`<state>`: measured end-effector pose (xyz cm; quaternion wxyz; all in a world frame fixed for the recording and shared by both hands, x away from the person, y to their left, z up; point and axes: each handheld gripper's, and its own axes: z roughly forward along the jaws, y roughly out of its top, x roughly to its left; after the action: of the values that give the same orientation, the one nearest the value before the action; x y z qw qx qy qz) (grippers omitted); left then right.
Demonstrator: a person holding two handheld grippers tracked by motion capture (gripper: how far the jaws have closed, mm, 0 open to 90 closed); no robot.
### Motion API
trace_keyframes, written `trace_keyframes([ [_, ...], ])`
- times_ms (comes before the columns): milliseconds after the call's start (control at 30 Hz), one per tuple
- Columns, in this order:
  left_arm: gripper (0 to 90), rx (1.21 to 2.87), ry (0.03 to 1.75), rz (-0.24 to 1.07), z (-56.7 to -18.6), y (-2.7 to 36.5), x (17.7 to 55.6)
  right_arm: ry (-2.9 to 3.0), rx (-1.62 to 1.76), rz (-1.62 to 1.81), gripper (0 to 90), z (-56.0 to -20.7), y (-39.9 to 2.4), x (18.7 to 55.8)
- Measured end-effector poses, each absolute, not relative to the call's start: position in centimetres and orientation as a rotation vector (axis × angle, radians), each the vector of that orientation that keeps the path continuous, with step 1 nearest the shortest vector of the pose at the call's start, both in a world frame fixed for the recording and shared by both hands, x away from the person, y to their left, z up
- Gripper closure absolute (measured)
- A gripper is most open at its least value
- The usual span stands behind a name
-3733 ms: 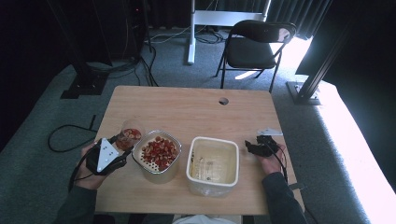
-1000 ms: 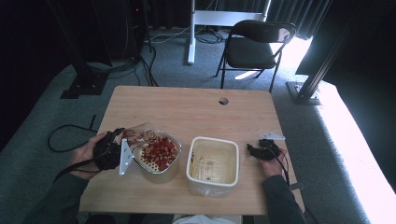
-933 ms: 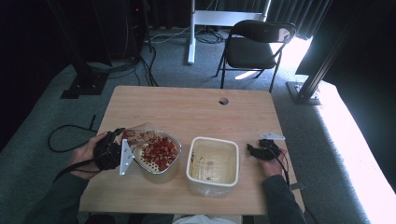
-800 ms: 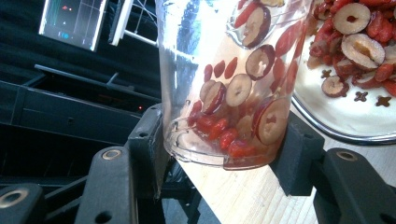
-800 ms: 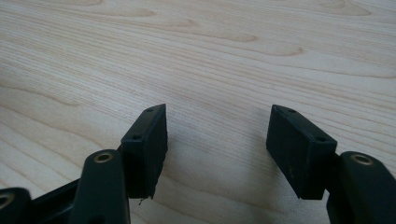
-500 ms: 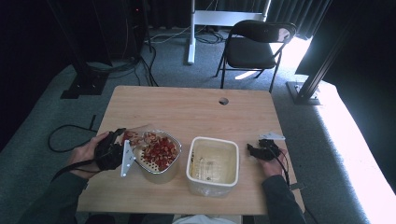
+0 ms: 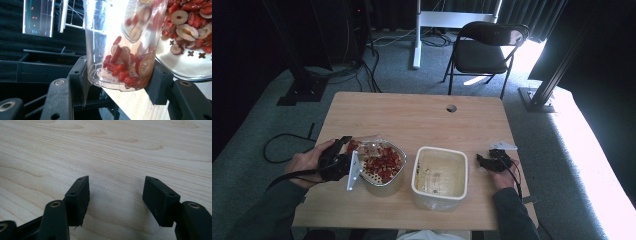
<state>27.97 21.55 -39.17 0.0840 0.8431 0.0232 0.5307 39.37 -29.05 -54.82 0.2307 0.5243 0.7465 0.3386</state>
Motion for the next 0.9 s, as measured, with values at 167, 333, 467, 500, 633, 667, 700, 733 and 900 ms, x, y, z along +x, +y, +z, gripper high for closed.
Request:
trace_keyframes([
  [167,44.9,2.523,0.064,1.592,-39.1,21.7,27.9,2.053,1.442,0.932,37.9,-54.8,-29.0,39.4],
  [333,44.9,2.538,0.053,1.593,-39.3,21.7,27.9,2.053,1.442,0.932,37.9,-54.8,-29.0,39.4],
  [467,44.9,2.535,0.047,1.595,-39.2,21.6,27.8,2.053,1.442,0.932,37.9,-54.8,-29.0,39.4],
  [500,44.9,2.536,0.048,1.597,-39.2,21.6,27.8,2.053,1.442,0.932,37.9,-54.8,-29.0,39.4],
  [633,44.9,2.545,0.085,1.602,-39.3,22.4,27.9,2.053,1.442,0.932,37.9,-54.8,-29.1,39.4],
  [667,44.9,2.547,0.093,1.605,-39.3,22.6,27.9,2.053,1.442,0.933,37.9,-54.8,-29.1,39.4],
  [700,44.9,2.545,0.094,1.609,-39.2,22.6,27.9,2.052,1.443,0.933,38.0,-54.8,-29.1,39.4],
  [733,44.9,2.545,0.094,1.609,-39.2,22.6,27.9,2.052,1.443,0.933,38.0,-54.8,-29.1,39.4],
  [900,44.9,2.542,0.036,1.605,-39.1,21.4,27.9,2.052,1.443,0.933,38.0,-54.8,-29.1,39.4],
])
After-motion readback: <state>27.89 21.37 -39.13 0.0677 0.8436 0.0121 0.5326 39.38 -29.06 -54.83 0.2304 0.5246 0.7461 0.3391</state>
